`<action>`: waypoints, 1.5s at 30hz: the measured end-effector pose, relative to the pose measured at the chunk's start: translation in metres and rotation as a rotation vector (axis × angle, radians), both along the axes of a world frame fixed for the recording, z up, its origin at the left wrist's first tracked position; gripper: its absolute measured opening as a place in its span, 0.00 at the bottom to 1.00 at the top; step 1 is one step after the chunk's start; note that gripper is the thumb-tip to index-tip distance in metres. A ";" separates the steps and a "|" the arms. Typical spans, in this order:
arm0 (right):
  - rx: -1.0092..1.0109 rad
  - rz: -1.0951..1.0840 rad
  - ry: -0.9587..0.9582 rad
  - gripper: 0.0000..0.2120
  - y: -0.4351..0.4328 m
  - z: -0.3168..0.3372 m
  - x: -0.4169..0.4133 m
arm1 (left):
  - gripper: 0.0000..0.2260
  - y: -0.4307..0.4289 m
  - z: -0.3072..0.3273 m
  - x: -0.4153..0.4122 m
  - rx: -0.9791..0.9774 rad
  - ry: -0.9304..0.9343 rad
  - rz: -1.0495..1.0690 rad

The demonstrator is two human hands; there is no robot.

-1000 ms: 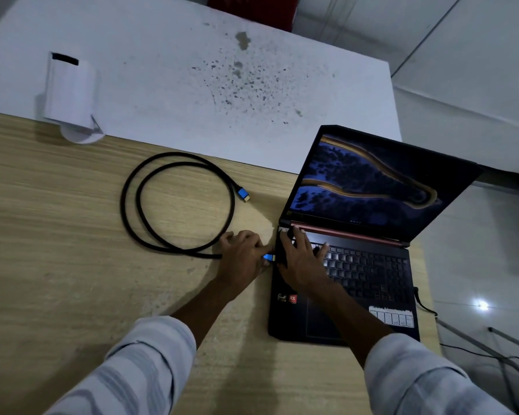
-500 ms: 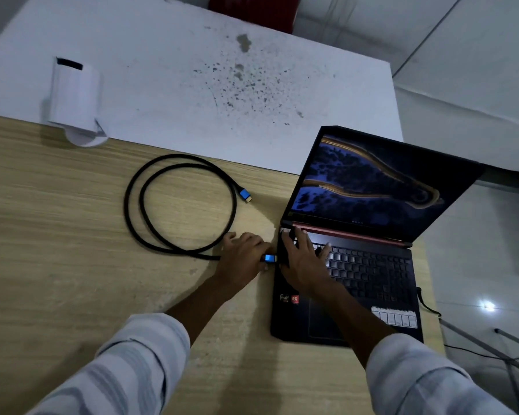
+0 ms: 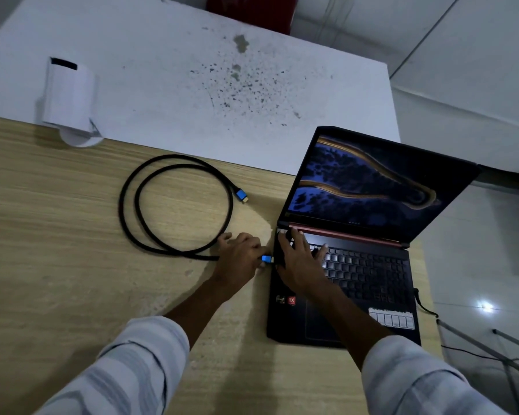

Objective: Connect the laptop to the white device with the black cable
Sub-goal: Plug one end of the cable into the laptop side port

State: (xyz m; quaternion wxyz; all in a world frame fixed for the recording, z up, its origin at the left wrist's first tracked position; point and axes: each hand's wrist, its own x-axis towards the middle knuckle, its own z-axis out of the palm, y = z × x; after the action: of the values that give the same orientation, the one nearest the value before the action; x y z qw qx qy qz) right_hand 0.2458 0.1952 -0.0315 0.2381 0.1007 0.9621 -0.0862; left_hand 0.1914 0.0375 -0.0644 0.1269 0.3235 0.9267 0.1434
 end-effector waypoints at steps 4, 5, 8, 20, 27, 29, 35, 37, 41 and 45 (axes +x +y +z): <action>0.015 0.004 -0.001 0.35 0.000 -0.001 0.000 | 0.13 0.003 0.000 -0.001 -0.014 -0.010 -0.014; 0.019 0.007 -0.004 0.36 0.000 -0.002 -0.001 | 0.13 0.003 0.000 0.000 -0.008 -0.014 -0.008; 0.031 0.011 -0.005 0.36 -0.001 -0.003 -0.001 | 0.13 0.004 -0.001 0.000 -0.002 -0.005 -0.006; 0.036 0.026 -0.008 0.36 0.000 -0.003 -0.001 | 0.11 0.006 -0.002 -0.006 0.091 -0.063 -0.005; 0.031 0.034 0.008 0.37 0.005 -0.009 0.001 | 0.11 0.000 -0.004 -0.006 0.137 -0.099 -0.011; 0.027 0.026 -0.002 0.37 0.005 -0.009 0.001 | 0.12 0.002 0.000 -0.006 0.126 -0.093 -0.007; 0.030 0.044 -0.008 0.37 0.004 -0.006 0.002 | 0.11 0.005 0.004 -0.001 0.056 -0.066 0.018; 0.031 0.041 -0.011 0.37 0.004 -0.004 0.001 | 0.11 0.007 0.007 0.001 0.014 -0.075 0.019; 0.060 0.020 -0.016 0.38 -0.003 -0.003 0.000 | 0.13 0.004 0.014 0.001 0.009 -0.112 0.009; 0.129 -0.014 0.069 0.32 -0.022 -0.003 -0.007 | 0.14 -0.017 0.022 -0.011 0.082 -0.052 0.061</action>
State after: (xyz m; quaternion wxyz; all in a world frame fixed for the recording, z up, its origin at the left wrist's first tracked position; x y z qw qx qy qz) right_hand 0.2393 0.1735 -0.0340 0.1970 0.1194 0.9727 -0.0289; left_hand 0.1809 0.0209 -0.0426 0.1329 0.2964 0.9258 0.1936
